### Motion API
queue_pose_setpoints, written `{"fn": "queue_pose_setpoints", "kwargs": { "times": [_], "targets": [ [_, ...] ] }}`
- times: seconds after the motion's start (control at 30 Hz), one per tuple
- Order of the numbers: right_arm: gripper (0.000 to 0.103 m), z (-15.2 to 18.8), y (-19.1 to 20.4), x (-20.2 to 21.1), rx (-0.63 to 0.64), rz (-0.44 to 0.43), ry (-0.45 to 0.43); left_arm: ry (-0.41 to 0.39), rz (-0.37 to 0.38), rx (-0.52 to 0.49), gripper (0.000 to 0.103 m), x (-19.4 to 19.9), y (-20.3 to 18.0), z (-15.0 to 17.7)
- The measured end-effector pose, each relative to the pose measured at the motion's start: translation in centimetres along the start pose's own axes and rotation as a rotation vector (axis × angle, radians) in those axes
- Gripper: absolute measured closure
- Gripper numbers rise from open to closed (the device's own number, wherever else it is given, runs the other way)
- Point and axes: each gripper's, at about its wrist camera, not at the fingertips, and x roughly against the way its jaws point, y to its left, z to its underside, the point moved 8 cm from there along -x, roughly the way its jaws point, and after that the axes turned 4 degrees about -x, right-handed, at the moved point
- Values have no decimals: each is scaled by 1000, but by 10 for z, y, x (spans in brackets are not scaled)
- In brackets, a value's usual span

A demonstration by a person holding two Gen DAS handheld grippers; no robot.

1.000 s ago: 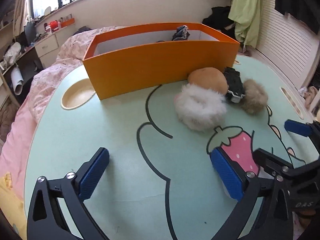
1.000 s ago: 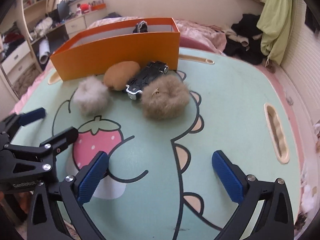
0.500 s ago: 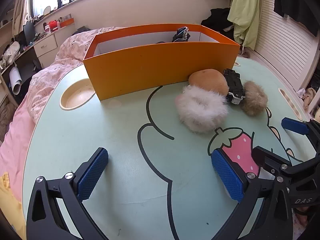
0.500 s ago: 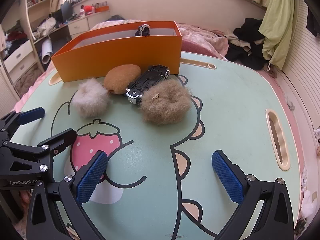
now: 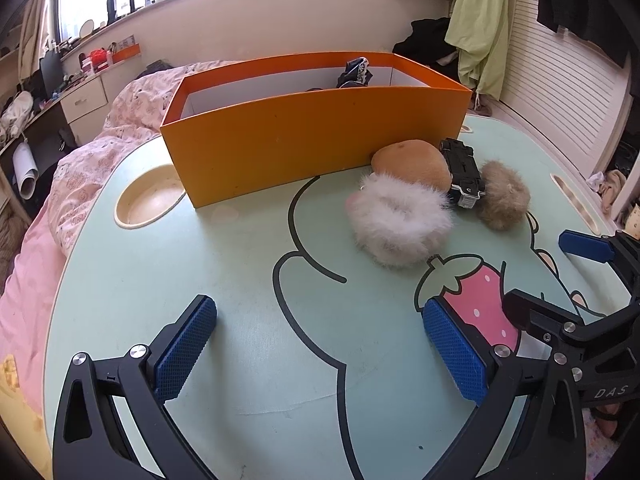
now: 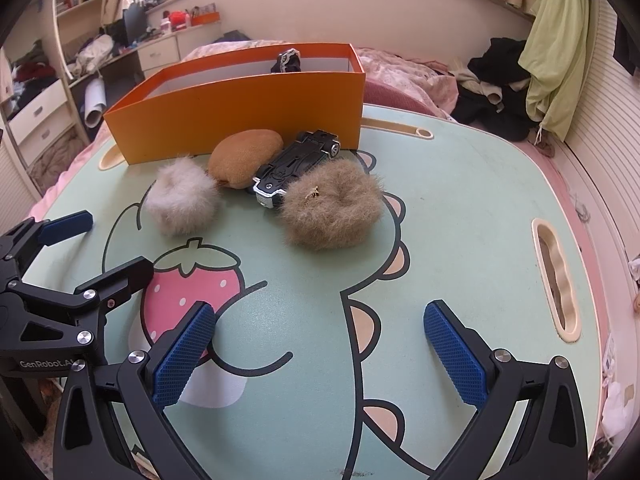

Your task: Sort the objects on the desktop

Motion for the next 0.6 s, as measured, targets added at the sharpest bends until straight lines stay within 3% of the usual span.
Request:
{"fn": "queue_pose_setpoints", "kwargs": {
  "times": [0.6],
  "targets": [
    [0, -1, 3, 1, 1, 0, -4, -13, 12, -14, 0, -1, -1, -1]
  ]
}}
